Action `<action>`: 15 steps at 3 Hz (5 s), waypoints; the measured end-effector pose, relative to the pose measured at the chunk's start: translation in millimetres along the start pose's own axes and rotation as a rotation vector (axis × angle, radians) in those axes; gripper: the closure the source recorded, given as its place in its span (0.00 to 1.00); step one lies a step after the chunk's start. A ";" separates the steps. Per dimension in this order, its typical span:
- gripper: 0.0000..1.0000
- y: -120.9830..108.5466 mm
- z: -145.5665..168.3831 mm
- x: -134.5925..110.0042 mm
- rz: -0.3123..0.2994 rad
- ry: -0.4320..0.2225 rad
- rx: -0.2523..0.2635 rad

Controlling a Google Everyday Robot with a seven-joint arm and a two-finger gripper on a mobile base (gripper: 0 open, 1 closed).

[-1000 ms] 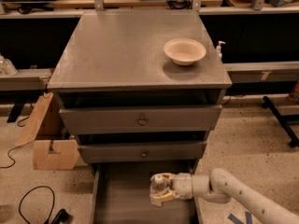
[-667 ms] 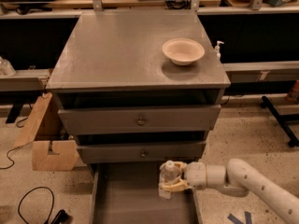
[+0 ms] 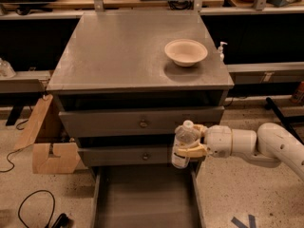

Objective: Pick blue plastic bottle from bottom drawer and place on counter

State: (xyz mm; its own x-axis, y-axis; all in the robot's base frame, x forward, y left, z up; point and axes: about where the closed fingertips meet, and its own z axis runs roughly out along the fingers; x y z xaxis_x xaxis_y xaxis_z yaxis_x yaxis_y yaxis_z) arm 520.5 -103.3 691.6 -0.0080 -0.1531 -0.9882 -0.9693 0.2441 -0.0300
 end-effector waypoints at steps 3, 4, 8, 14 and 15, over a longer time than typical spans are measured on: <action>1.00 -40.9 14.6 -139.9 0.001 -0.062 0.118; 1.00 -74.7 34.5 -220.1 -0.021 -0.066 0.185; 1.00 -225.7 174.9 -323.6 -0.050 -0.068 0.211; 0.12 -271.3 224.2 -267.0 0.017 0.008 0.220; 0.00 -270.2 227.2 -266.5 0.017 0.009 0.215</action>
Offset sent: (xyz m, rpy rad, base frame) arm 0.0376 0.0143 0.1452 0.0996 -0.0194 -0.1266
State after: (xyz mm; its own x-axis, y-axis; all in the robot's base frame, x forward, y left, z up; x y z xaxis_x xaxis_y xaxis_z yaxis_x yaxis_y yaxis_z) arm 840.4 89.1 928.9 -0.0272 -0.1550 -0.9875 -0.8941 0.4457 -0.0453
